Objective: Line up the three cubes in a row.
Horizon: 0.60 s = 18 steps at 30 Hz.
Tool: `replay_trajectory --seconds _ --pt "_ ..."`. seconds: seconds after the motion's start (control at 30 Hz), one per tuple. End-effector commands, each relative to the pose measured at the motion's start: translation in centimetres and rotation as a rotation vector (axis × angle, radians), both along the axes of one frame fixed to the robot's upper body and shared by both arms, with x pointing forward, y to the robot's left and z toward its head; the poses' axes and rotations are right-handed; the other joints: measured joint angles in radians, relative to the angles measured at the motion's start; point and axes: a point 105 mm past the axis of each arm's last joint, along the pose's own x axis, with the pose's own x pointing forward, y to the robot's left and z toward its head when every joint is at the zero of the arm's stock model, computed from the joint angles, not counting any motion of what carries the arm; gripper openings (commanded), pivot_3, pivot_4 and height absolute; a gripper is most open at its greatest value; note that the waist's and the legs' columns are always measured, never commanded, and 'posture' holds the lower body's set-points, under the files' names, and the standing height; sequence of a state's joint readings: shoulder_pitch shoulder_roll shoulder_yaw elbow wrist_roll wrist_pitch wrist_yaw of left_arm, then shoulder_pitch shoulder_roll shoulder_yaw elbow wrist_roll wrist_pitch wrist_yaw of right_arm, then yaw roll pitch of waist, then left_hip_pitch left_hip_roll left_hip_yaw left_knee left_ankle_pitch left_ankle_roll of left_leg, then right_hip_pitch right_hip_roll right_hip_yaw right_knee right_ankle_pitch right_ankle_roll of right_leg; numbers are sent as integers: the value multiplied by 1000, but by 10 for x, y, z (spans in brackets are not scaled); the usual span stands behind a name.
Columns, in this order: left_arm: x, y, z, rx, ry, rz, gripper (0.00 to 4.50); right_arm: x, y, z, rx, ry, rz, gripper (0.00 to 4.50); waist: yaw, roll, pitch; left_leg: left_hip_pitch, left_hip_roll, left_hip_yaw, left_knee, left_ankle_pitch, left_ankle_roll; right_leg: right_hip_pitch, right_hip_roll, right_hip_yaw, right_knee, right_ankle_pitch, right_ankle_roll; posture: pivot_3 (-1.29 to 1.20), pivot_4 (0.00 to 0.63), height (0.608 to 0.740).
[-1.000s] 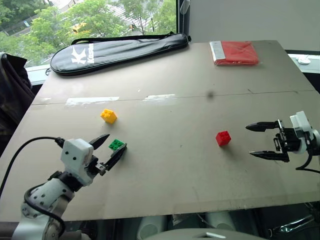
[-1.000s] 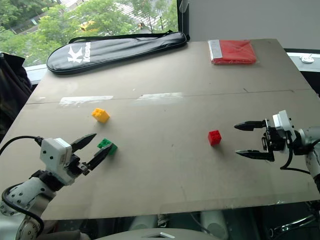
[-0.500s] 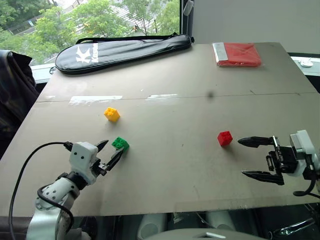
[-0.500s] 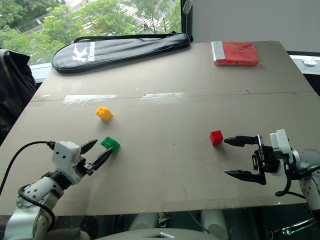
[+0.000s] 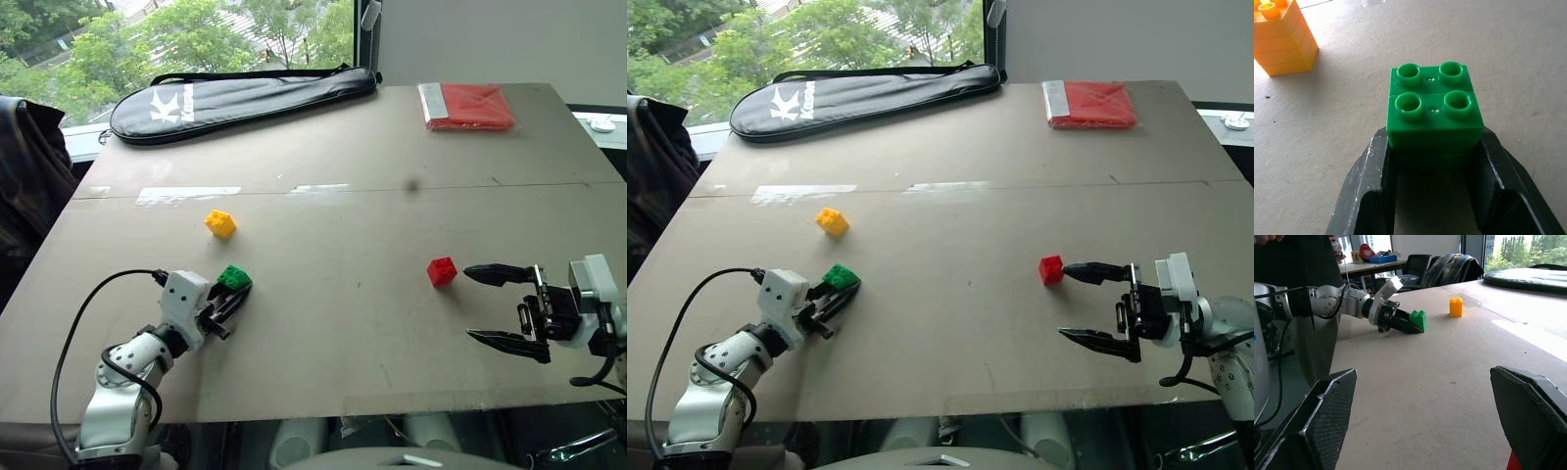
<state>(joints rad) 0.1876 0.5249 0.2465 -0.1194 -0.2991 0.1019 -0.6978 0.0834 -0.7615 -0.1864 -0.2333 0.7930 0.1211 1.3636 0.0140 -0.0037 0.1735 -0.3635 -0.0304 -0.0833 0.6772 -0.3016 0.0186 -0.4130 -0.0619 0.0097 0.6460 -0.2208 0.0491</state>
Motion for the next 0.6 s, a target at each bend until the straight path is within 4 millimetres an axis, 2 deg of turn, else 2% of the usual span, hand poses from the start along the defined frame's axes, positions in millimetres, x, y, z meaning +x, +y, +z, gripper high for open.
replay_trajectory --seconds 0.03,0.1,0.23,0.33,0.43,0.6 --pt "-1 -4 -2 9 11 -32 1304 -2 -2 10 0 -55 -19 4500 0 0 0 0 0 0 0 0 0 0 0 0 0 0 0 0 150 701" --pt "2 -12 3 9 -2 -79 1304 -3 -4 8 0 -53 -34 4500 2 0 0 0 0 0 0 0 0 0 0 0 0 0 0 0 150 701" --pt "10 -42 10 31 -6 -267 1304 -3 -9 3 1 -41 -76 4500 3 0 0 0 0 -1 0 0 0 1 0 -2 0 0 0 0 150 701" --pt "17 -77 10 31 56 -494 1304 -1 -14 -3 -17 -32 -130 4500 0 0 0 0 0 -1 1 0 0 1 1 -1 0 0 0 0 150 701" --pt "32 -117 16 48 68 -705 1304 -2 -18 -7 -27 -23 -173 4500 4 0 0 -1 -2 -1 2 0 0 1 5 -2 1 0 0 0 150 701" --pt "54 -169 24 60 69 -882 1304 -5 -24 -14 -44 -23 -251 4500 -5 -1 0 -1 -1 0 5 0 0 2 6 1 2 1 1 0 150 701"
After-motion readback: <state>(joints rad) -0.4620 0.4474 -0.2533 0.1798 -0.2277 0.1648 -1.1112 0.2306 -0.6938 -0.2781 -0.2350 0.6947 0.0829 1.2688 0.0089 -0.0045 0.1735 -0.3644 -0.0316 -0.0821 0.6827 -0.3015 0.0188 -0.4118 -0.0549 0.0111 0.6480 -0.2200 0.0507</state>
